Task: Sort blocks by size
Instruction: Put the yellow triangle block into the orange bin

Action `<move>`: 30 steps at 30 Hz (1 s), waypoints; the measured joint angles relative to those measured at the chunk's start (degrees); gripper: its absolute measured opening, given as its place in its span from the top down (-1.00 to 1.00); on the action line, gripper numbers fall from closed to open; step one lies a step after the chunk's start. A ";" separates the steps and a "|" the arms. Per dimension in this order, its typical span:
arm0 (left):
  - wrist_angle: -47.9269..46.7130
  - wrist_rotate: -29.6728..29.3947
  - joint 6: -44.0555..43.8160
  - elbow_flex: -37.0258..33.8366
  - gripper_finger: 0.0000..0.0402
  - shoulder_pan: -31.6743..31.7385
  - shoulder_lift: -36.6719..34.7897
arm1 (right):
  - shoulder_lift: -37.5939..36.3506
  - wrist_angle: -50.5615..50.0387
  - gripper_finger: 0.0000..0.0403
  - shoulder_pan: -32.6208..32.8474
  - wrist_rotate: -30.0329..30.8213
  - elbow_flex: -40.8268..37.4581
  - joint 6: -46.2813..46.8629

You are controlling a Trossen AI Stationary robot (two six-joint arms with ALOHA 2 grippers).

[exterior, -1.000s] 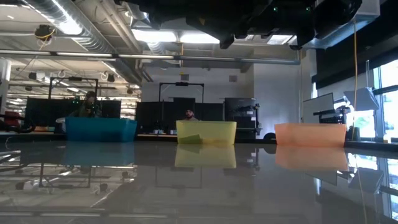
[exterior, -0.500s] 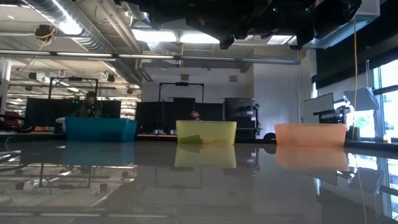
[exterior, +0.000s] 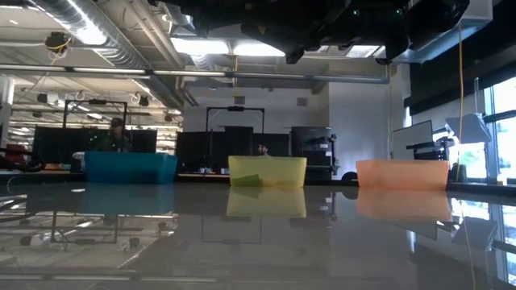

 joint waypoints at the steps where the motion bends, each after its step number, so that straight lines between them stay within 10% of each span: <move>1: 0.00 0.00 0.00 0.00 0.09 0.00 0.00 | 0.00 0.00 0.34 0.00 0.01 0.00 0.01; 30: -0.20 0.00 -1.61 0.00 0.09 0.35 -0.02 | -0.02 -1.27 0.28 -0.02 0.42 0.00 0.52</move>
